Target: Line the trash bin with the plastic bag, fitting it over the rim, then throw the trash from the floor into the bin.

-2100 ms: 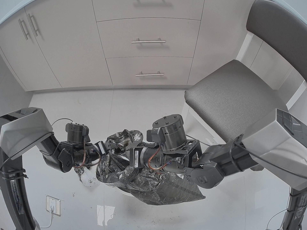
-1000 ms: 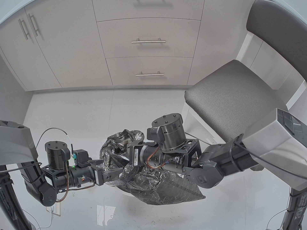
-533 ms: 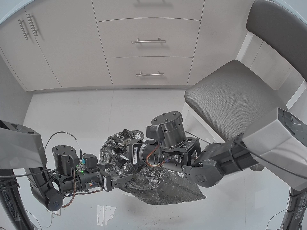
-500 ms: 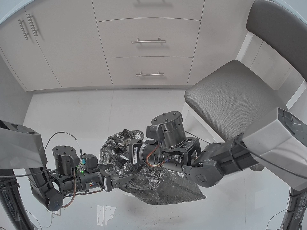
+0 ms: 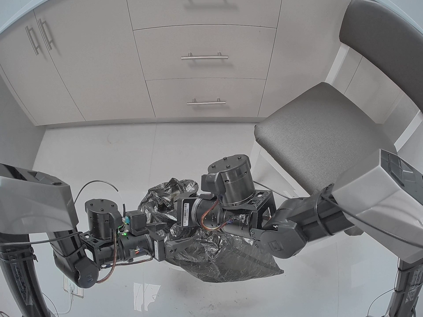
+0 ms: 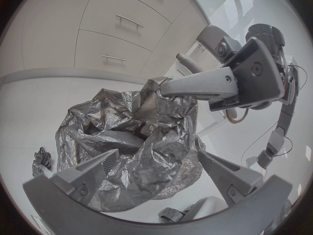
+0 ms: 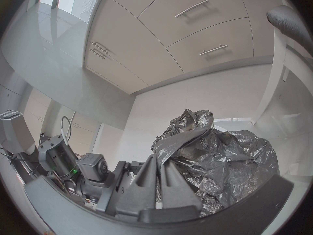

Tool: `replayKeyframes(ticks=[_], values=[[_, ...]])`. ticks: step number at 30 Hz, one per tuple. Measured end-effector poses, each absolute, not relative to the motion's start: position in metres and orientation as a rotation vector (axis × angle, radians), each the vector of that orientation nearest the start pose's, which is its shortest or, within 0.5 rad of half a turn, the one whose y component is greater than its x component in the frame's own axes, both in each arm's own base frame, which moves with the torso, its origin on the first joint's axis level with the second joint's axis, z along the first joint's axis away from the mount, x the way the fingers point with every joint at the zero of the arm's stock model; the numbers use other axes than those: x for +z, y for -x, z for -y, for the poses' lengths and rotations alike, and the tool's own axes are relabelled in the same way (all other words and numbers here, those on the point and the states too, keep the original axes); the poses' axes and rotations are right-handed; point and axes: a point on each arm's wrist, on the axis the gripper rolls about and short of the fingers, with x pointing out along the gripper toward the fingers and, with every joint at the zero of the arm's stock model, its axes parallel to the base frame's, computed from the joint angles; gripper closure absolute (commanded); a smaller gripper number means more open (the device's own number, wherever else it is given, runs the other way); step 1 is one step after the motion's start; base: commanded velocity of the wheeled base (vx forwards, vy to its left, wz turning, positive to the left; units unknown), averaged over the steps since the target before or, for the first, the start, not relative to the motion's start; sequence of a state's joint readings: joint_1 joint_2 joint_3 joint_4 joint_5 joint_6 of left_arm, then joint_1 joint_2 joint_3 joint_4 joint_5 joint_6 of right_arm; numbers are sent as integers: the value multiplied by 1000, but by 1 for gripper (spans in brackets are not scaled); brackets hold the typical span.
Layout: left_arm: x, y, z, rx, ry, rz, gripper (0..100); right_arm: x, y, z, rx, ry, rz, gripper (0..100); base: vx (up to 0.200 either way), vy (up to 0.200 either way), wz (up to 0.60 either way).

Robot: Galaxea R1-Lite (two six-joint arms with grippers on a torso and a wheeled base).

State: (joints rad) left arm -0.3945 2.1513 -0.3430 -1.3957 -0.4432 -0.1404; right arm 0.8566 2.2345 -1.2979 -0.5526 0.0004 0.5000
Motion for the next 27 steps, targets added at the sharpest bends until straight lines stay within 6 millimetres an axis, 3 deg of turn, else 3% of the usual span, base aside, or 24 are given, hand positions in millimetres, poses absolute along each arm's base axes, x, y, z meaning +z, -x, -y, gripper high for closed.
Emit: replayKeyframes(ticks=[10, 11, 27], values=[[13, -273, 127, -802, 140, -490, 0, 105, -291, -336, 734, -303, -552, 100, 0, 0, 0], [13, -273, 128, -803, 139, -491, 100, 105, -291, -336, 734, -303, -552, 100, 0, 0, 0], [10, -265, 135, -825, 142, -515, 100, 111, -290, -334, 736, -306, -544, 100, 0, 0, 0]])
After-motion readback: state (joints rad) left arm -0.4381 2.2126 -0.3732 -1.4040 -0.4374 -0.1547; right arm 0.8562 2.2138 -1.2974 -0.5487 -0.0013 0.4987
